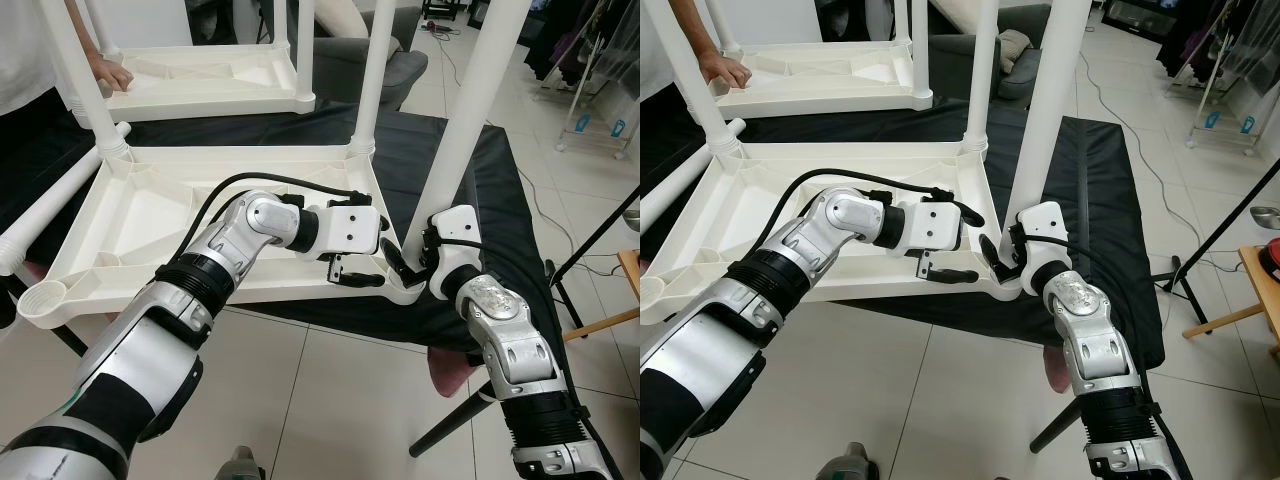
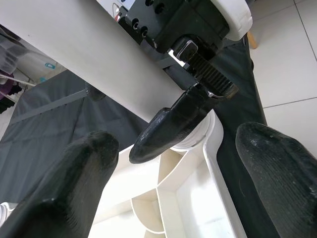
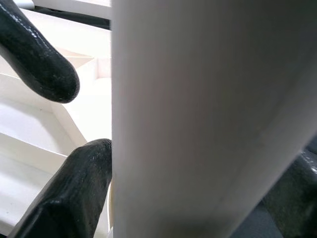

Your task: Building children table

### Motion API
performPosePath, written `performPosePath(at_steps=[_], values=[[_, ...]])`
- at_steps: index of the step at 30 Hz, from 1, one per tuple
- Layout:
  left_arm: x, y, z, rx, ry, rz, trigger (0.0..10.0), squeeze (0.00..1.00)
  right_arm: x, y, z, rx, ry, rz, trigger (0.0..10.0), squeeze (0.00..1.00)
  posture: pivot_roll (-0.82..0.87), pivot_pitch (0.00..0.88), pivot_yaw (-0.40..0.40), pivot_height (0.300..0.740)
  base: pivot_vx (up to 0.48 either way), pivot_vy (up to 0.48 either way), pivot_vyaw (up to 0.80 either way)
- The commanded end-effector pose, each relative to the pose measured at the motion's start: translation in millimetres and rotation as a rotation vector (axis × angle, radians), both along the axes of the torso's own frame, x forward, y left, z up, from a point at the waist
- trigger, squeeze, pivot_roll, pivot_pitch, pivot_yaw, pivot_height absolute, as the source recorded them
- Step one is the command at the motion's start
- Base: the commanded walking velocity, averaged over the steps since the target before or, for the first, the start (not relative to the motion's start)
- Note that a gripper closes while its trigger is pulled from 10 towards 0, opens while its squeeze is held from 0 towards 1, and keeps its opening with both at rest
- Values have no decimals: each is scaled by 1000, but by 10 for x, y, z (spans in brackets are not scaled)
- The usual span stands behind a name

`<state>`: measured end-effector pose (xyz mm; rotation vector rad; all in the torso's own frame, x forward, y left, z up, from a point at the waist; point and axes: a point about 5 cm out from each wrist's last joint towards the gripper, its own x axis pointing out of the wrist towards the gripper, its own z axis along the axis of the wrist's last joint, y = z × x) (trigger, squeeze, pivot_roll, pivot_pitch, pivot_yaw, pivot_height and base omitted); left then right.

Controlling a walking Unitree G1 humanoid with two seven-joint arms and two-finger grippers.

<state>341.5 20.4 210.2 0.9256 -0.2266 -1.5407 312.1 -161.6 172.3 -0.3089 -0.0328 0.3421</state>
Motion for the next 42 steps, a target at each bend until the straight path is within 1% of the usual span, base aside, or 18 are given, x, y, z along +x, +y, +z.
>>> performPosePath(at_steps=[1,15,16,17,18,20,21,22,23,35,37,38,40,42], values=[[7,7,5,3,-3,-2,10000,0,-1,2,-6,-4,1,4,10000,1000,137,199,-11,740,0,0,0],[7,7,5,3,-3,-2,10000,0,-1,2,-6,-4,1,4,10000,1000,137,199,-11,740,0,0,0],[11,14,0,6,-5,1,10000,0,4,-7,-7,-1,2,-1,10000,1000,137,0,0,740,0,0,0],[11,14,0,6,-5,1,10000,0,4,-7,-7,-1,2,-1,10000,1000,137,0,0,740,0,0,0],[33,344,6,-119,60,147,10000,0,-209,84,8,70,-18,70,10000,0,129,0,0,740,0,0,0],[33,344,6,-119,60,147,10000,0,-209,84,8,70,-18,70,10000,0,129,0,0,740,0,0,0],[-10,785,27,-252,127,322,10000,0,-494,190,67,160,-51,159,10000,0,129,0,0,740,0,0,0],[-10,785,27,-252,127,322,10000,0,-494,190,67,160,-51,159,10000,0,129,0,0,740,0,0,0],[-28,873,33,-275,138,355,10000,0,-551,209,85,178,-59,177,10000,0,129,0,0,740,0,0,0],[-10,881,65,-301,129,370,10000,0,-538,202,89,175,-64,172,10000,0,129,0,0,740,0,0,0],[-30,886,97,-326,136,385,10000,0,-520,162,90,168,-70,128,10000,0,128,0,0,740,0,0,0],[-30,886,97,-326,136,385,10000,0,-520,162,90,168,-70,128,10000,0,128,0,0,740,0,0,0],[-98,900,135,-352,160,415,10000,0,-505,104,96,160,-74,59,10000,0,127,0,0,740,0,0,0],[-108,906,136,-363,166,425,10000,0,-491,85,96,158,-77,35,10000,0,127,0,0,740,0,0,0]])
